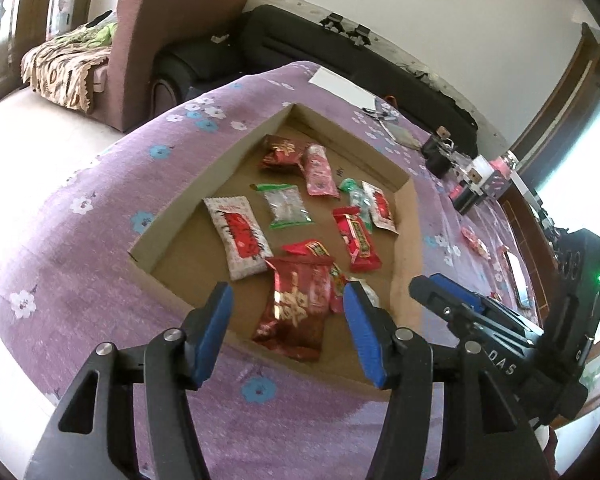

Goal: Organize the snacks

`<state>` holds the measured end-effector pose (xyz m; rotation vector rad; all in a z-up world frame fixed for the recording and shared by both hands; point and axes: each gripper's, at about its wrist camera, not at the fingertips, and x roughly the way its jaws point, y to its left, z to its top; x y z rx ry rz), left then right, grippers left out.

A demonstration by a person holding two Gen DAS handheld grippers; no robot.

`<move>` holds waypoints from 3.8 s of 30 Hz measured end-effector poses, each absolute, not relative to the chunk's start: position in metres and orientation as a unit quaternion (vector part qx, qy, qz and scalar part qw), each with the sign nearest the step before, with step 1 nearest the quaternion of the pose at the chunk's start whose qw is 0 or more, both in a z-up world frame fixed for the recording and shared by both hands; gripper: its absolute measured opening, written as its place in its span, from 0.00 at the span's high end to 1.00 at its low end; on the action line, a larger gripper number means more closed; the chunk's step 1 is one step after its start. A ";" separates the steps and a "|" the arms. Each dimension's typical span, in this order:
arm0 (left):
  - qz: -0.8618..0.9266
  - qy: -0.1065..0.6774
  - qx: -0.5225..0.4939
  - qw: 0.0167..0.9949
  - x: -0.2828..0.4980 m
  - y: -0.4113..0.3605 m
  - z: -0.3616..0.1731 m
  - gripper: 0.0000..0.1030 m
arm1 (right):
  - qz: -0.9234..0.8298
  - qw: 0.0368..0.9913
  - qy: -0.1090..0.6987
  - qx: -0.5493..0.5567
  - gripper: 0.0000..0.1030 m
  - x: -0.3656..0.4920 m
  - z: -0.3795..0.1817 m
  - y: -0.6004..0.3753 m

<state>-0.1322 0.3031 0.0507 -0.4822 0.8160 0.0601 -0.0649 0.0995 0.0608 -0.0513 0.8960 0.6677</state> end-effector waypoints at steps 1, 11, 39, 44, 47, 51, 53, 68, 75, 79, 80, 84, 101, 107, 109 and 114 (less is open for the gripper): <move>0.025 0.392 -0.229 0.891 -0.133 0.299 0.052 0.45 | 0.313 0.850 0.423 -0.020 0.59 -0.066 0.063 0.093; -0.013 0.406 -0.170 0.898 -0.133 0.243 0.059 0.45 | 0.258 0.870 0.418 0.036 0.56 -0.062 0.067 0.009; -0.126 0.455 -0.054 0.880 -0.115 0.128 0.040 0.46 | 0.061 0.878 0.464 0.104 0.52 0.106 0.065 -0.194; -0.114 0.464 -0.066 0.876 -0.111 0.138 0.035 0.46 | 0.056 0.869 0.485 0.081 0.52 0.153 0.053 -0.172; -0.117 0.464 -0.069 0.875 -0.112 0.140 0.035 0.46 | 0.055 0.865 0.493 0.076 0.52 0.172 0.042 -0.157; -0.119 0.463 -0.065 0.876 -0.114 0.140 0.037 0.46 | 0.083 0.848 0.517 0.074 0.63 0.172 0.028 -0.134; -0.119 0.463 -0.067 0.876 -0.114 0.140 0.036 0.46 | 0.104 0.841 0.528 0.060 0.69 0.160 0.027 -0.121; -0.138 0.460 -0.070 0.874 -0.130 0.127 0.040 0.46 | 0.160 0.855 0.486 0.085 0.52 0.036 0.071 -0.162; -0.148 0.466 -0.071 0.869 -0.136 0.118 0.038 0.46 | 0.125 0.852 0.493 0.123 0.51 0.015 0.056 -0.194; -0.139 0.461 -0.068 0.874 -0.140 0.119 0.042 0.46 | 0.110 0.856 0.487 0.136 0.49 0.020 0.044 -0.186; -0.136 0.461 -0.067 0.874 -0.141 0.119 0.043 0.45 | 0.105 0.857 0.486 0.140 0.49 0.024 0.041 -0.184; -0.116 0.460 -0.058 0.878 -0.140 0.121 0.043 0.45 | 0.088 0.862 0.479 0.139 0.49 0.028 0.029 -0.173; -0.064 0.478 0.010 0.876 -0.108 0.088 0.031 0.45 | 0.074 0.892 0.435 0.096 0.74 0.019 0.026 -0.165; -0.062 0.476 0.039 0.876 -0.103 0.075 0.031 0.46 | 0.076 0.891 0.437 0.096 0.74 0.018 0.026 -0.166; -0.060 0.475 0.047 0.877 -0.102 0.073 0.031 0.46 | 0.076 0.891 0.437 0.096 0.74 0.018 0.026 -0.166; -0.058 0.477 0.056 0.875 -0.098 0.073 0.030 0.46 | 0.075 0.891 0.437 0.096 0.74 0.019 0.026 -0.166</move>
